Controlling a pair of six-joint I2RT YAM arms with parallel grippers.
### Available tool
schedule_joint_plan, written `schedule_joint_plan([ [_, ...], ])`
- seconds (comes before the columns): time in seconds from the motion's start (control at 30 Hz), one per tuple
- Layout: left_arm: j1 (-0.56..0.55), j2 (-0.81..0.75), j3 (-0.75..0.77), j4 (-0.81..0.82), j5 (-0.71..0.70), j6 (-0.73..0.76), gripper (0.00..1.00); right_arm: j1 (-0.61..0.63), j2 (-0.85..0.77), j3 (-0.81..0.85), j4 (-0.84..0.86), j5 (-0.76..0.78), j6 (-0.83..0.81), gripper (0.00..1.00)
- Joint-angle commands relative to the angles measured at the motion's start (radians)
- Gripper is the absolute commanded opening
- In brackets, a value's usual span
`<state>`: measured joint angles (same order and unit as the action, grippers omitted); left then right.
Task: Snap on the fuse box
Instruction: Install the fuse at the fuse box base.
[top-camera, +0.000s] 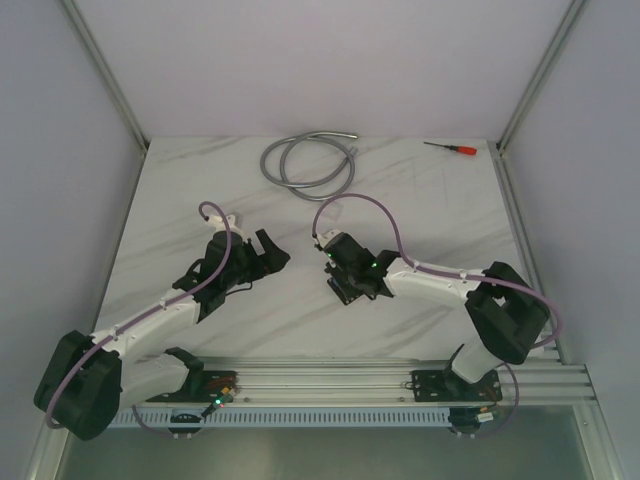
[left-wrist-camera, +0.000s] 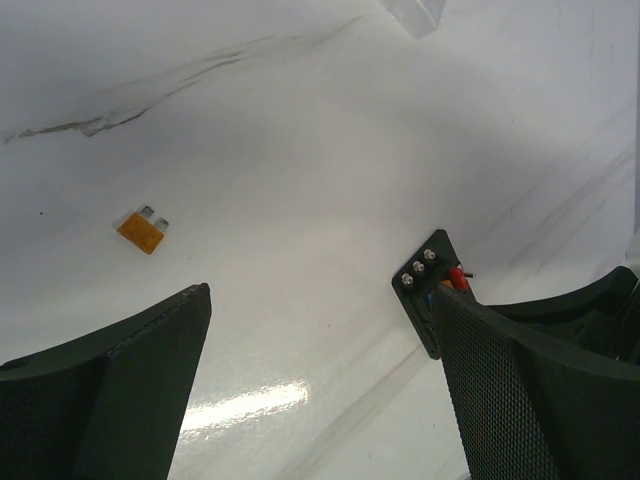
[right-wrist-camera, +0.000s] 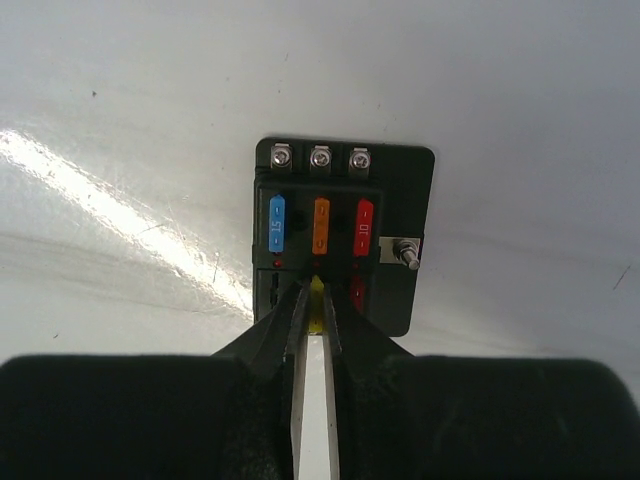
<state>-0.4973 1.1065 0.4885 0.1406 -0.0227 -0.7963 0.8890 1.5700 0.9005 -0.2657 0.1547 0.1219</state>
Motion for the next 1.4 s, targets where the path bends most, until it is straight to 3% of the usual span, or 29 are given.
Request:
schedule_joint_plan([
  [0.0, 0.007, 0.003, -0.008, -0.008, 0.011, 0.002, 1.0, -0.002, -0.008, 0.04, -0.028, -0.017, -0.008, 0.15],
  [0.1, 0.008, 0.002, -0.008, -0.008, 0.015, 0.003, 1.0, -0.003, -0.01, 0.046, -0.043, -0.012, -0.004, 0.25],
  [0.27, 0.008, -0.003, -0.01, -0.009, 0.014, 0.003, 1.0, -0.004, -0.022, 0.048, -0.046, -0.007, 0.0, 0.25],
  [0.7, 0.008, -0.003, -0.01, -0.009, 0.016, 0.002, 1.0, -0.004, -0.036, 0.044, -0.048, -0.008, -0.001, 0.12],
  [1.17, 0.01, -0.004, -0.011, -0.009, 0.016, 0.003, 1.0, -0.004, 0.056, 0.027, -0.106, -0.017, -0.011, 0.0],
  [1.37, 0.009, -0.006, -0.01, -0.01, 0.015, 0.002, 1.0, -0.002, 0.132, 0.056, -0.152, -0.035, -0.021, 0.0],
])
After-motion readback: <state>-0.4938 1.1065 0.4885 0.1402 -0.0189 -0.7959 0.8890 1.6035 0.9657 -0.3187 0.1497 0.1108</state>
